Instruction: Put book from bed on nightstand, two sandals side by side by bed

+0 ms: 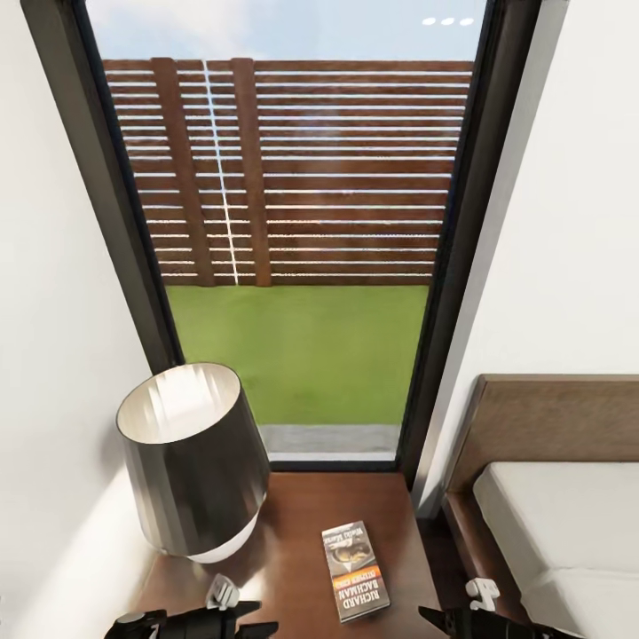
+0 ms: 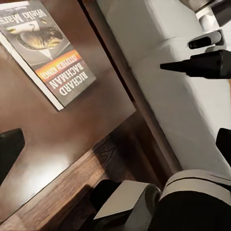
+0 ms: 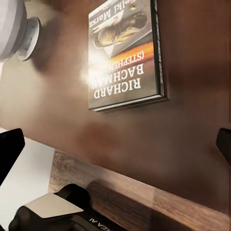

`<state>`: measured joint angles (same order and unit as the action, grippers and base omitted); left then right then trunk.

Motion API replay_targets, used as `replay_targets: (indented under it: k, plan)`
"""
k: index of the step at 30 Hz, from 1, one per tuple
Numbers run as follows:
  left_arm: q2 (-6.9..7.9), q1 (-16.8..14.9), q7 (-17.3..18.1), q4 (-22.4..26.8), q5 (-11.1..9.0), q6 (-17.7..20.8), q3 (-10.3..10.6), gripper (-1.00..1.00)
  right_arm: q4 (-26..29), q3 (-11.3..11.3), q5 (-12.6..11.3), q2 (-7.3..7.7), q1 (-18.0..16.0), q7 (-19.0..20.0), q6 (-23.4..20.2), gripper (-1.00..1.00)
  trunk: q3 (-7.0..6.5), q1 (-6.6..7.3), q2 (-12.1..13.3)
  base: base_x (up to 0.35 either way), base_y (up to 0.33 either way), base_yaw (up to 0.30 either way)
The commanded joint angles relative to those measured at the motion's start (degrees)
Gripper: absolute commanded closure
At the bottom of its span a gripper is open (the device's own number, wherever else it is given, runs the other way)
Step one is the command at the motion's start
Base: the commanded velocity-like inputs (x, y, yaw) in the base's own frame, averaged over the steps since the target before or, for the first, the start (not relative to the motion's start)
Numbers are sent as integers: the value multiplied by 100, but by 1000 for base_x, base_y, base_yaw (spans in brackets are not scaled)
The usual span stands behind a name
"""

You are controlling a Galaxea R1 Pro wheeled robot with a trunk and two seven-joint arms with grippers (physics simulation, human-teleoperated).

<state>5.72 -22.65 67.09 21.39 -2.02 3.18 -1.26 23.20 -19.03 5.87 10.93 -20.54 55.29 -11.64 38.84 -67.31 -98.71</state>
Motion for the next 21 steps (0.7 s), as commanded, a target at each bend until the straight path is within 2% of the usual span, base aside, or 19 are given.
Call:
replay_targets:
  k: [1, 7, 10, 11, 14, 16, 18, 21]
  plan:
    - [-4, -3, -65, -3, -12, 34, -9, -100, 0, -48, 60, 0, -5, 35, -16, -100, -13, 23, 39, 0, 0, 0]
    - [-53, -3, -1193, -232, -10, -37, 8, -100, -665, -48, 56, 69, -7, 30, 265, -100, -121, 155, 280, 0, 0, 0]
    - [-83, -3, -1473, -278, -9, -127, 10, -100, -1055, -48, 55, 84, -5, 29, 373, -100, -175, 221, 400, 0, 0, 0]
    - [-109, -3, -1568, -321, -9, -158, 14, -100, -1341, -48, 55, 134, -4, 27, 438, -100, -193, 243, 440, 0, 0, 0]
    - [-146, -3, -1709, -623, -4, -324, 13, -100, -1913, -48, 55, 270, -3, 26, 629, -100, -246, 309, 560, 0, 0, 0]
    - [-150, -3, -1801, -911, -3, -634, 12, -100, -2204, -46, 54, 329, -3, 26, 701, -100, -282, 353, 640, 0, 0, 0]
    - [-150, -1, -1842, -1093, -6, -796, 12, -100, -2302, -45, 54, 343, 15, 25, 721, -100, -318, 397, 721, 0, 0, 0]
    - [-150, -2, -1939, -1377, -7, -935, 12, -100, -2370, -42, 54, 353, 226, 25, 735, -100, -372, 462, 841, 0, 0, 0]
